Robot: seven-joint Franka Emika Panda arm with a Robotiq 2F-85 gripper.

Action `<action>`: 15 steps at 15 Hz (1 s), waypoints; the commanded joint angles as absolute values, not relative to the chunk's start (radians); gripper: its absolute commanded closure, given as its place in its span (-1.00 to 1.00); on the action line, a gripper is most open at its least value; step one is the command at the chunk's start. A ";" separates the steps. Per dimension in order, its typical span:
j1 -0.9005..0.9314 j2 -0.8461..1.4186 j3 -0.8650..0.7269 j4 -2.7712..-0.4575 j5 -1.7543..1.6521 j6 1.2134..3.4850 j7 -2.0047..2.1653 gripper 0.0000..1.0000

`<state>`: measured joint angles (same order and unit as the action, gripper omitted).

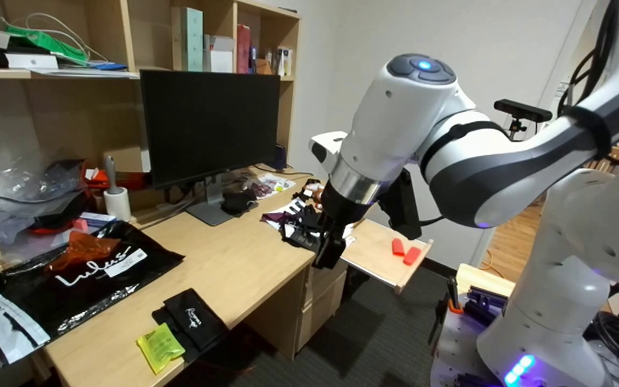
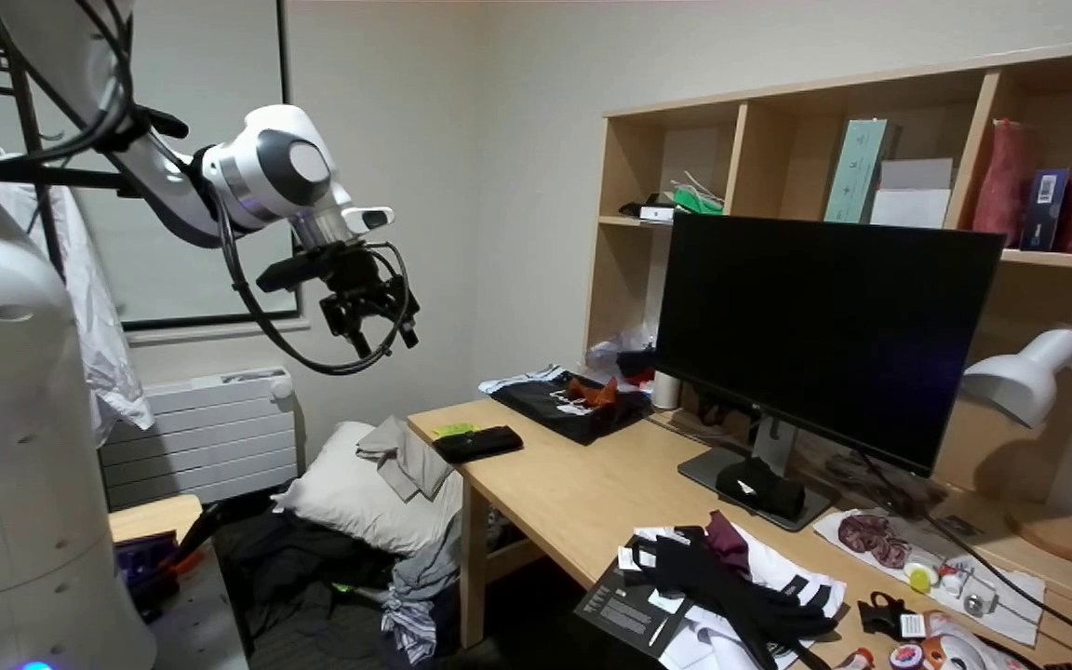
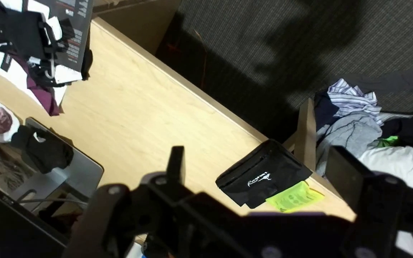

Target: Move the black cloth to the right

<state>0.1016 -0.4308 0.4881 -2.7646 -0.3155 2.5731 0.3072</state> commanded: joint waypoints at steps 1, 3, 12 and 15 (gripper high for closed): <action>-0.034 -0.233 0.604 -2.671 -0.562 2.699 0.375 -1.00; -0.117 -0.145 0.693 -2.609 -0.726 2.737 0.432 -1.00; -0.110 0.273 0.810 -2.366 -1.445 2.312 0.848 -1.00; 0.147 0.420 0.576 -2.303 -1.549 2.231 0.972 -1.00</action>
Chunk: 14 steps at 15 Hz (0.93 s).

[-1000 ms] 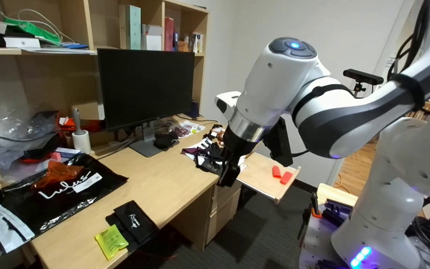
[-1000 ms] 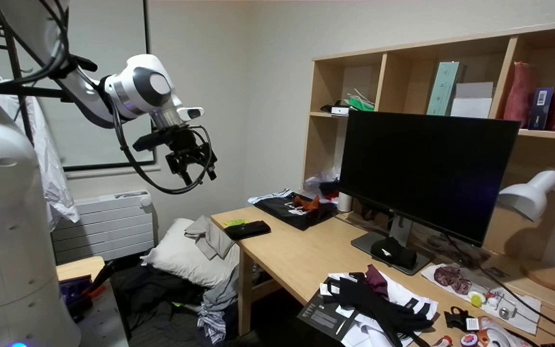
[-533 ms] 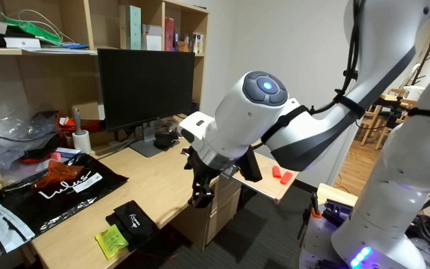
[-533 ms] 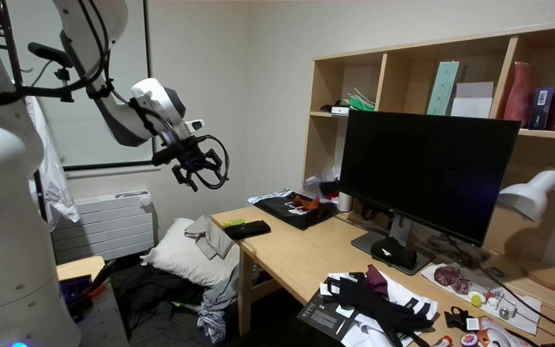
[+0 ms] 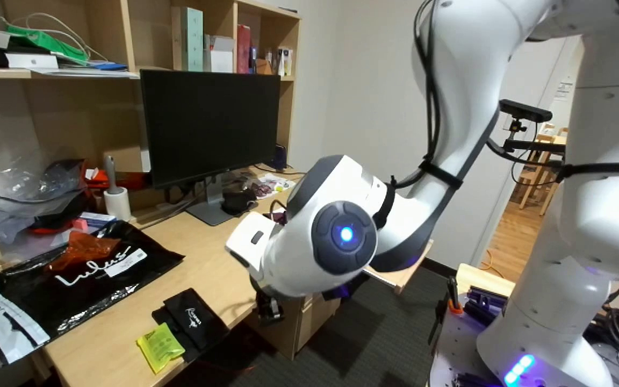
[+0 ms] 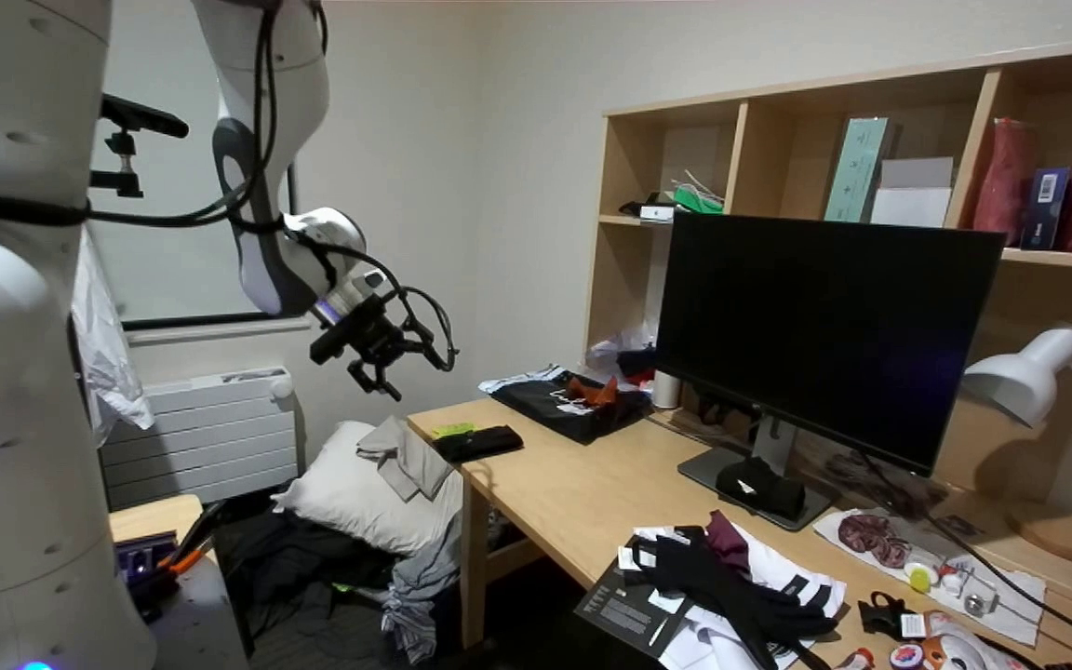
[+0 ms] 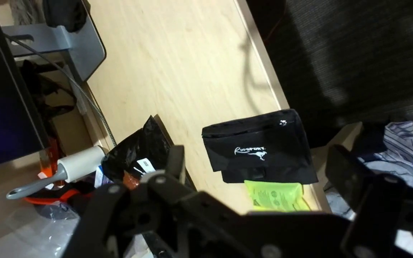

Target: Move the black cloth to the right

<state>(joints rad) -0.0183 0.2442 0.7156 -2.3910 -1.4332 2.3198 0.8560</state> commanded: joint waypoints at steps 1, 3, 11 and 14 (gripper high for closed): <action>0.203 0.478 0.521 -2.274 -1.590 2.223 1.010 -1.00; 0.303 0.591 0.430 -2.195 -1.639 2.218 1.072 -1.00; 0.422 0.802 0.338 -1.971 -1.769 2.210 1.145 -1.00; 0.429 0.824 0.330 -1.931 -1.785 2.204 1.143 -1.00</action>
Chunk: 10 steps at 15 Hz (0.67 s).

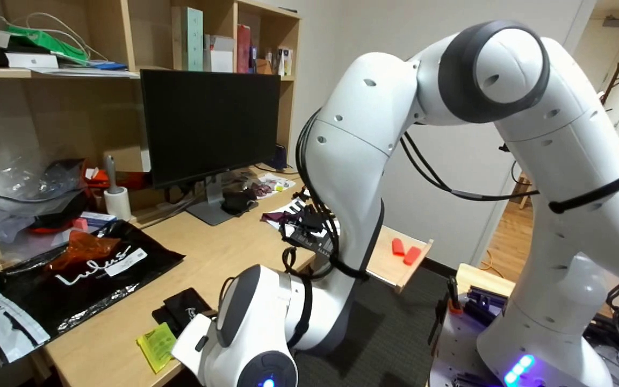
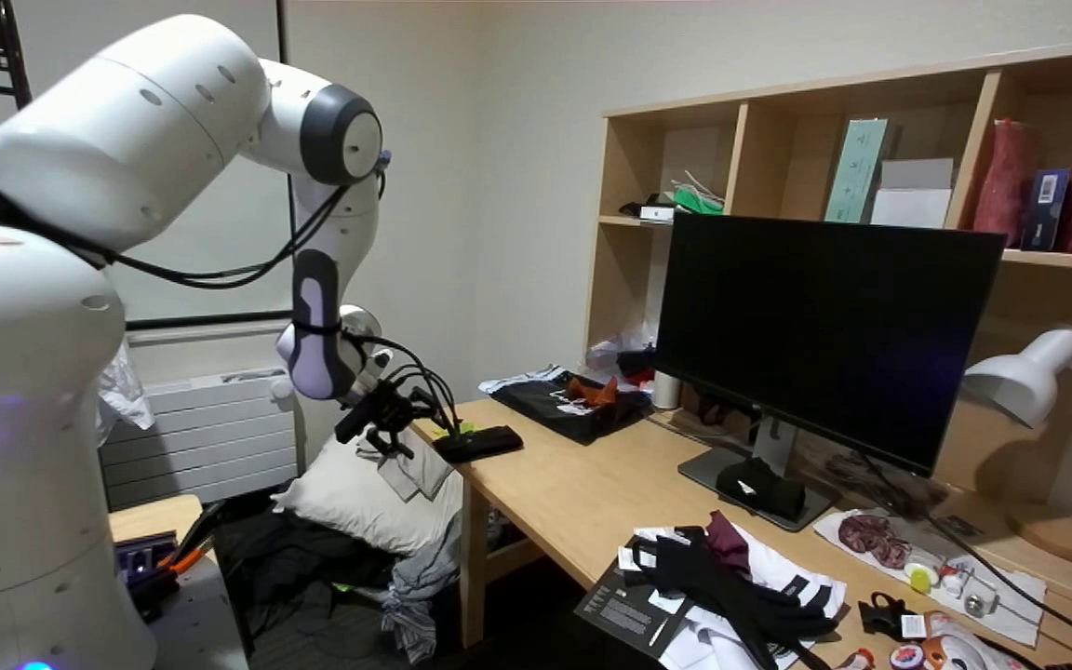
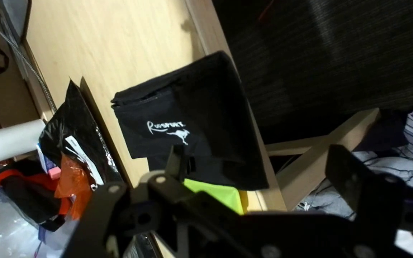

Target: Move the black cloth to the right

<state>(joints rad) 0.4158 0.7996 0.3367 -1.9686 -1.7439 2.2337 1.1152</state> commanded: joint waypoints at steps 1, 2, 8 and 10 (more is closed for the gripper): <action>0.429 0.825 0.326 -1.923 -1.791 2.202 1.144 -1.00; 0.431 0.827 0.324 -1.915 -1.794 2.197 1.141 -1.00; 0.413 0.815 0.311 -1.929 -1.769 2.167 1.126 0.10; 0.404 0.816 0.308 -1.936 -1.764 2.168 1.126 0.33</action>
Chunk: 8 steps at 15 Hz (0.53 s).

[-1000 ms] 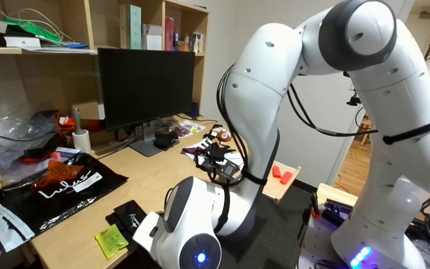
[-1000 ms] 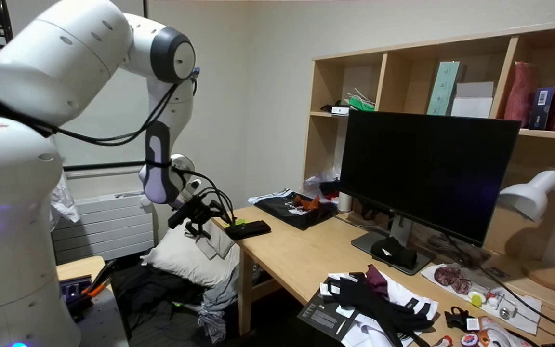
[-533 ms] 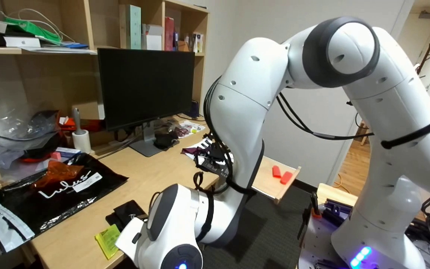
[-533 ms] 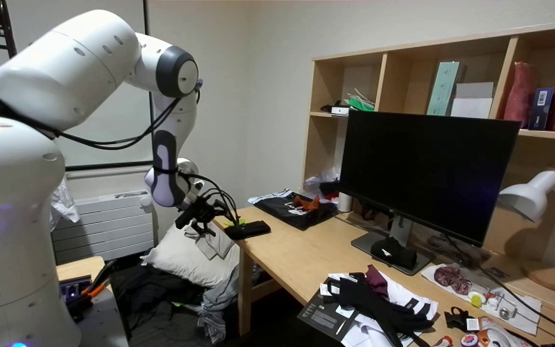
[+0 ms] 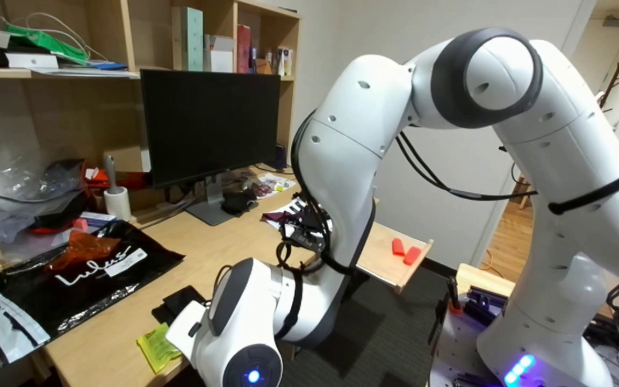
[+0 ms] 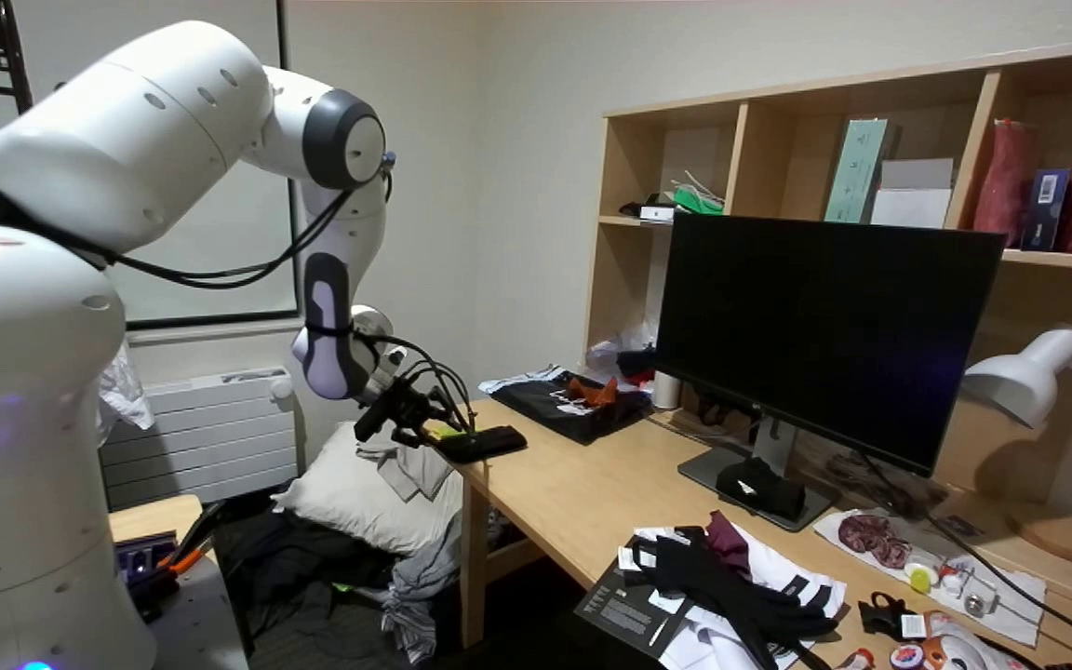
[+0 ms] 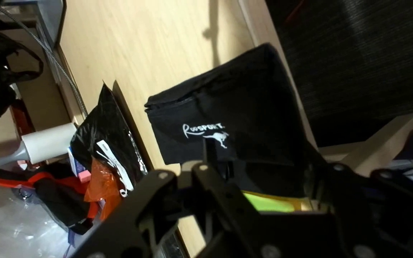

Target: Move the black cloth to the right

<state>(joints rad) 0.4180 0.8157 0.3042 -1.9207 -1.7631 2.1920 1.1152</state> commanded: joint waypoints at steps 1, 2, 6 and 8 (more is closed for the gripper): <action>0.400 0.817 0.307 -1.939 -1.761 2.172 1.126 0.48; 0.397 0.817 0.306 -1.941 -1.759 2.173 1.126 0.59; 0.373 0.809 0.317 -1.953 -1.742 2.201 1.126 0.87; 0.348 0.786 0.329 -1.970 -1.722 2.236 1.145 0.93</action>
<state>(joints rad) 0.3918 0.8235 0.3017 -1.9296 -1.7518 2.2000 1.1198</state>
